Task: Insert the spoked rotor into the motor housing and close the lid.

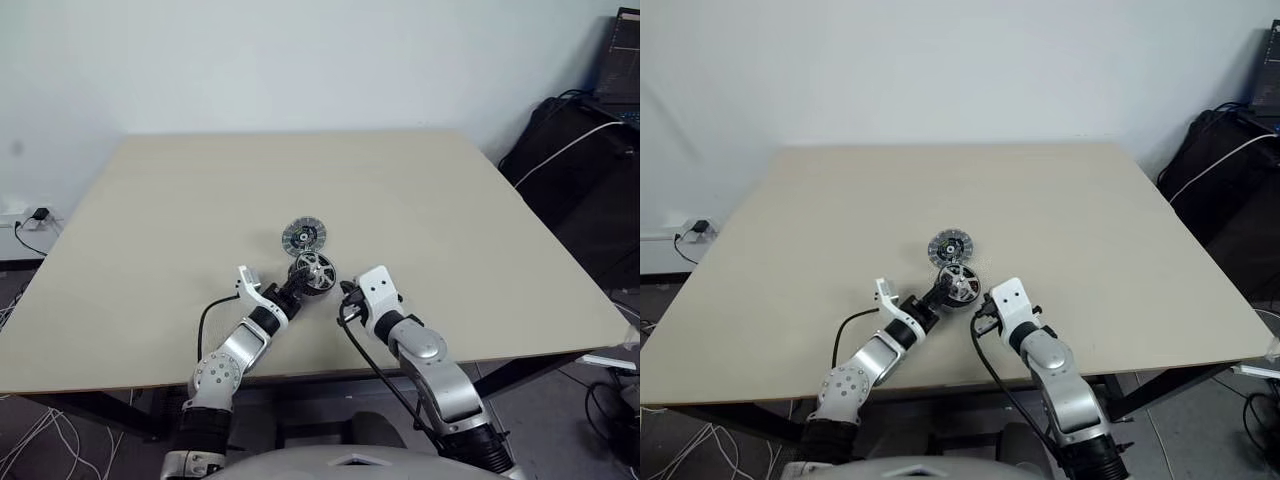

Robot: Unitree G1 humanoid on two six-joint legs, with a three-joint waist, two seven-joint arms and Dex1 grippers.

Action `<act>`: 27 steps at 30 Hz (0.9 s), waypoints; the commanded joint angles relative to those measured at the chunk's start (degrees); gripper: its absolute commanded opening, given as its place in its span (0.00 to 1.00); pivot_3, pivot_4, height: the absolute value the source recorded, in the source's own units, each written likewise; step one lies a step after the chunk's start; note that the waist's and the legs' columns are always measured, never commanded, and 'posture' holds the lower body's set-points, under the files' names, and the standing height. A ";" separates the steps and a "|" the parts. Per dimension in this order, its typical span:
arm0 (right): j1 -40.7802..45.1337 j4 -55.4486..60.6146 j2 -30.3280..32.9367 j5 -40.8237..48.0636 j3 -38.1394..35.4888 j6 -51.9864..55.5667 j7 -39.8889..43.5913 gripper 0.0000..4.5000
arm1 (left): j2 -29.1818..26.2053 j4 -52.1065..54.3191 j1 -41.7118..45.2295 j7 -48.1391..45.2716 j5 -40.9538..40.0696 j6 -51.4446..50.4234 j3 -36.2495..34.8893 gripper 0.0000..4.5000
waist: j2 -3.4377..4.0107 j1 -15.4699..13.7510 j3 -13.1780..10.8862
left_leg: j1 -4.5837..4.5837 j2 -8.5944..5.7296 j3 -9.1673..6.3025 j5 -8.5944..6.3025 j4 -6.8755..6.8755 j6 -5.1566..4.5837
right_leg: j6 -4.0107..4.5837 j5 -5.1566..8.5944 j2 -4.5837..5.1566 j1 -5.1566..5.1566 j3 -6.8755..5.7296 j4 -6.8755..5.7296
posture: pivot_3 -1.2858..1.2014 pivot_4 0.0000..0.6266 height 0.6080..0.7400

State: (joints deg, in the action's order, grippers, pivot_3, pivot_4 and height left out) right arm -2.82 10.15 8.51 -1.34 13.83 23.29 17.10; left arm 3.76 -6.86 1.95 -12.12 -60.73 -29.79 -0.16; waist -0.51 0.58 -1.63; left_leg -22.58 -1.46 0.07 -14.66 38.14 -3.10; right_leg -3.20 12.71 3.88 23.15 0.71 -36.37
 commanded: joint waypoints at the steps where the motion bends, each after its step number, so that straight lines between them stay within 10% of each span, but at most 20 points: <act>1: 0.39 3.30 -0.01 0.45 -0.84 -0.01 -0.44 0.00 | 7.57 -0.85 3.03 -1.67 0.31 1.46 -0.11 0.10 | 0.00 0.01 0.00 | 0.00 0.00 0.00 0.00 -0.01 0.00 | 0.00 0.00 0.00 0.00 0.00 0.01 | 0.52 0.00 1.00; 27: 0.23 4.15 0.33 0.22 -0.86 0.78 -1.02 0.00 | 9.35 -6.51 5.87 -4.30 0.95 2.58 -0.92 0.10 | 0.00 -0.05 0.00 | -0.04 -0.01 0.00 0.00 -0.03 -0.01 | -0.03 -0.04 0.03 0.02 0.00 0.07 | 0.52 0.00 1.00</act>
State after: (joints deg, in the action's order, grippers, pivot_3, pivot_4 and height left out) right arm -3.17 11.77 8.77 -1.38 13.51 24.32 16.29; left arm 3.73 -14.13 5.39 -14.99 -59.39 -27.77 -1.77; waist -0.51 0.54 -1.63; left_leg -22.61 -1.47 0.07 -14.67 38.11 -3.11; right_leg -3.23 12.67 3.90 23.18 0.71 -36.30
